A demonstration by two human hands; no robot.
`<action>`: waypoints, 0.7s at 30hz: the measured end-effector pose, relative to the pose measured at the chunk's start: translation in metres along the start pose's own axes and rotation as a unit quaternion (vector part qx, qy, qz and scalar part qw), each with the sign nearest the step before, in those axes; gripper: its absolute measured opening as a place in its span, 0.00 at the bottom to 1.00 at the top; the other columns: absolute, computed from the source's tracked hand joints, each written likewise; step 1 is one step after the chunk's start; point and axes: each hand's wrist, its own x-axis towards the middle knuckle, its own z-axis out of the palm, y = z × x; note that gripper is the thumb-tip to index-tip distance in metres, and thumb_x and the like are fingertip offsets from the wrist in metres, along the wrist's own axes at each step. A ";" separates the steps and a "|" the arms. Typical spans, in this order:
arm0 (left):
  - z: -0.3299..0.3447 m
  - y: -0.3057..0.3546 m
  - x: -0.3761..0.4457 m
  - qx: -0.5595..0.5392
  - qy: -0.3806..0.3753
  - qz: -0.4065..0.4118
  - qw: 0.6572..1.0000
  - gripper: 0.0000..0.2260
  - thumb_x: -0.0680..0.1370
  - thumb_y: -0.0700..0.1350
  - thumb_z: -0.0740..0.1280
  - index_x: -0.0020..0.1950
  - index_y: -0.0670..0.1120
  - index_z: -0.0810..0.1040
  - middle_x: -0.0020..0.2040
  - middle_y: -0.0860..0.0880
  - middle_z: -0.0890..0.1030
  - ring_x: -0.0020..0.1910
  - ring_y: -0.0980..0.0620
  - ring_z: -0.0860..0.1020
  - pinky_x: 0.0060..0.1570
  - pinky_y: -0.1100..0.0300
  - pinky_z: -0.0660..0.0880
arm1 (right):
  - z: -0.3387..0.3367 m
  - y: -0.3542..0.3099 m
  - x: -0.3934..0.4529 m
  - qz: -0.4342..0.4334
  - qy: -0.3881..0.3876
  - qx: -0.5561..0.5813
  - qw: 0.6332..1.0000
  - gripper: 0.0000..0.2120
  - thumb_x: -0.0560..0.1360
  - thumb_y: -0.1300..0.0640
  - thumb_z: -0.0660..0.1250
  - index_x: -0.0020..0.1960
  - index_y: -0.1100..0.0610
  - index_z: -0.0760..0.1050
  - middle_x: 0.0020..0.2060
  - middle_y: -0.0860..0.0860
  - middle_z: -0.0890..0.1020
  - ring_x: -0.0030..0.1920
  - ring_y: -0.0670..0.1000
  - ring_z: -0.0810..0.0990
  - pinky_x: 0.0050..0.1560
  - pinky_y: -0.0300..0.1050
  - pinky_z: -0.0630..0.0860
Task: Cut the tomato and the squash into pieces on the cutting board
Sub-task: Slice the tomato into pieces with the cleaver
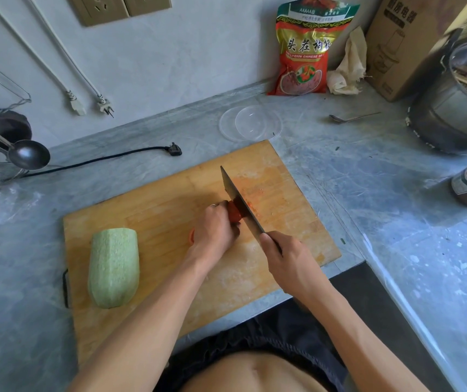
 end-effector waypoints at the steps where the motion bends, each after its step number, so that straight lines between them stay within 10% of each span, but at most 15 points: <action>1: 0.000 -0.001 0.000 0.001 0.002 0.001 1.000 0.13 0.73 0.45 0.73 0.55 0.43 0.79 0.50 0.42 0.82 0.48 0.42 0.81 0.37 0.60 0.68 | -0.001 0.000 -0.003 0.006 -0.002 0.008 1.000 0.20 0.84 0.51 0.55 0.36 0.58 0.66 0.25 0.49 0.64 0.26 0.47 0.59 0.26 0.38 0.58; 21: 0.006 -0.003 0.002 0.001 0.014 0.009 1.000 0.09 0.73 0.44 0.68 0.51 0.44 0.80 0.46 0.42 0.82 0.46 0.40 0.80 0.36 0.59 0.66 | 0.011 0.007 0.011 0.038 0.010 0.011 0.999 0.20 0.83 0.50 0.55 0.36 0.58 0.66 0.26 0.50 0.67 0.26 0.48 0.62 0.29 0.45 0.62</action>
